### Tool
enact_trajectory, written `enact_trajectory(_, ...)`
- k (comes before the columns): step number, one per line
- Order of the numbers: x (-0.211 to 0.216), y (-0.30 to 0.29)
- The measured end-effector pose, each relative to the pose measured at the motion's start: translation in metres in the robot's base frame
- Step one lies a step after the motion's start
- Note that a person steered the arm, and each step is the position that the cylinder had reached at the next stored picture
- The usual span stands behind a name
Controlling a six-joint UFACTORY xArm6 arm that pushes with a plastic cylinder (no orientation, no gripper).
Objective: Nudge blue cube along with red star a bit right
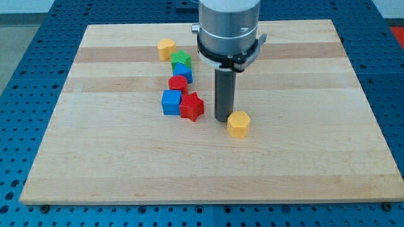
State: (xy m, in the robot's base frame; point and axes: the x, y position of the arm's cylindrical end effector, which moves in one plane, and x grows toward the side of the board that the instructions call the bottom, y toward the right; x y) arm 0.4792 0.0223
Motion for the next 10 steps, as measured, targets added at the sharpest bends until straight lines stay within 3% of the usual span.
enact_trajectory(2, 0.043, -0.023)
enact_trajectory(3, 0.045, -0.059)
enact_trajectory(5, 0.031, -0.134)
enact_trajectory(6, 0.003, -0.150)
enact_trajectory(7, -0.016, -0.151)
enact_trajectory(10, -0.021, -0.129)
